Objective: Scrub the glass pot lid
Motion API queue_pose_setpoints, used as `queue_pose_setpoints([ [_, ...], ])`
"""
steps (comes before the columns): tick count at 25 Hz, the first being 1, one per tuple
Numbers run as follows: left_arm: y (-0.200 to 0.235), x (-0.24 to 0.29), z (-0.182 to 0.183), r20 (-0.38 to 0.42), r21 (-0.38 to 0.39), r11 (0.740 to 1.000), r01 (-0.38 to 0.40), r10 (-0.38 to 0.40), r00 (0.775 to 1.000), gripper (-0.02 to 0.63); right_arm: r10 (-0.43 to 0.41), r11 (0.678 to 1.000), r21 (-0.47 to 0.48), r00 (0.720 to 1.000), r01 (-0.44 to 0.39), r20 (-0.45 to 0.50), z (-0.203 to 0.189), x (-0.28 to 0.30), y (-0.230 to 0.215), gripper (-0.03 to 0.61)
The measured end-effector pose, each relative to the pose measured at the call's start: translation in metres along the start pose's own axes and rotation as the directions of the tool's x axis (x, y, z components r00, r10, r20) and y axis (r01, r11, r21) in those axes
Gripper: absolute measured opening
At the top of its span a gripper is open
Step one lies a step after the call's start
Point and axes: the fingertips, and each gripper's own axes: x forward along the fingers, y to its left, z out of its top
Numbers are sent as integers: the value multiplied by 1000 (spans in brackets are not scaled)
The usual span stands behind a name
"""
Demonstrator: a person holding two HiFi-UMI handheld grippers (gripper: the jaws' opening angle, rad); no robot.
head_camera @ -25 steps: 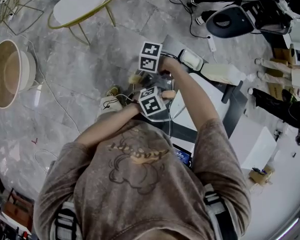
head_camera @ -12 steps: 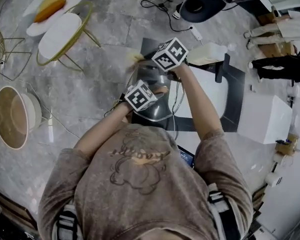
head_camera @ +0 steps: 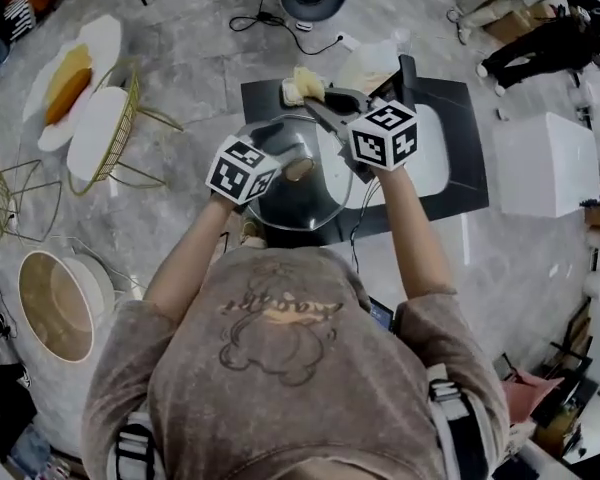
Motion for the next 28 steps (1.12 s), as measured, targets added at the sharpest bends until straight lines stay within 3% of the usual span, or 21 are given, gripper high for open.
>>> queue_pose_setpoints([
  [4,-9,-8,36,78,21,1000,12,-13,997,238,-188,982,38,975,185,117,-3,-59,-13,51],
  [13,-36,-30,74,221,56,998,14,-26,975,238,-494,869,154,835,470,240,-55,-172,-1,51],
  [20,-41,-42,68,311,72,997,-42,17,950,236,-599,800,201,734,565,319,-65,-190,19,51],
  [23,-42,-40,64,329,63,996,-61,37,944,205,-634,772,223,700,595,328,-72,-190,16,51],
  [28,-37,-40,53,339,33,993,-115,97,936,67,-648,761,243,698,601,304,-90,-183,13,51],
])
